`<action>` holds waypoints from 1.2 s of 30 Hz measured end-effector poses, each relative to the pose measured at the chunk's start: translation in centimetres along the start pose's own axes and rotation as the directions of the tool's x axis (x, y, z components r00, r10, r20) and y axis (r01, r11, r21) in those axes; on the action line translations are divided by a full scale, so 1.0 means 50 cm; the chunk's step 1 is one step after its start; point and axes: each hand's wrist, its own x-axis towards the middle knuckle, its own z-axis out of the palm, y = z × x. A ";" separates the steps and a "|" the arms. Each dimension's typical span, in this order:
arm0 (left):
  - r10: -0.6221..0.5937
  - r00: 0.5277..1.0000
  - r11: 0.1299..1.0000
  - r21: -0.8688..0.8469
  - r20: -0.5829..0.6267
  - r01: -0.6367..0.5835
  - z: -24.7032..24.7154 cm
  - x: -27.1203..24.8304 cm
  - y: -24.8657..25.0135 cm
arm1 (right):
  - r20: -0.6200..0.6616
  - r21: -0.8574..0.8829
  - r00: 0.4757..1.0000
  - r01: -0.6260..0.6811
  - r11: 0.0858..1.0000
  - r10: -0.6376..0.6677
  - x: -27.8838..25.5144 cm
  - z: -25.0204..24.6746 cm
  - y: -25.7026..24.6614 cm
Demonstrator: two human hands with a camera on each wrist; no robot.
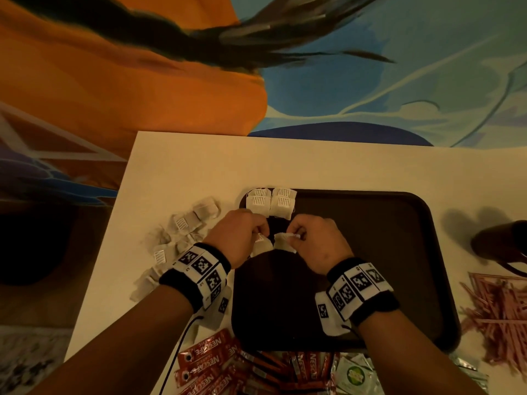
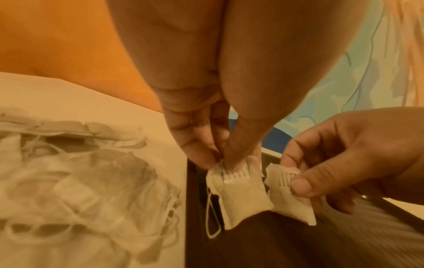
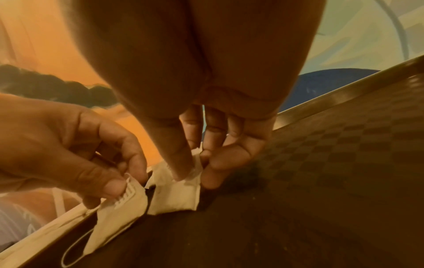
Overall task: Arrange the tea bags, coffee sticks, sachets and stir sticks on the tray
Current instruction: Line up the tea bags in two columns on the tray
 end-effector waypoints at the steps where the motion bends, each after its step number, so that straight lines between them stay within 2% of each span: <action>1: 0.001 1.000 1.000 0.005 -0.017 -0.001 -0.001 0.008 0.000 | -0.018 -0.001 1.000 -0.006 1.000 0.006 0.009 0.000 -0.002; 12: -0.041 0.982 0.999 -0.036 -0.187 0.034 -0.014 0.068 -0.001 | -0.171 0.022 0.985 0.028 0.999 -0.024 0.080 0.009 -0.017; 22: 0.005 0.952 1.000 0.002 -0.305 -0.004 0.003 0.054 -0.013 | -0.282 -0.065 0.955 0.080 0.995 -0.095 0.064 0.008 -0.015; 25: 0.020 0.959 0.998 0.070 -0.282 0.000 0.015 0.037 -0.017 | -0.242 -0.085 0.957 0.141 0.986 -0.158 0.053 0.021 -0.015; 28: 0.024 0.964 0.994 0.109 -0.265 0.005 0.025 0.032 -0.021 | -0.184 -0.078 0.970 0.146 0.986 -0.159 0.053 0.035 -0.016; 36: 0.031 0.966 0.996 0.083 -0.255 -0.010 0.019 0.027 -0.014 | -0.181 -0.096 0.970 0.147 0.984 -0.162 0.048 0.030 -0.023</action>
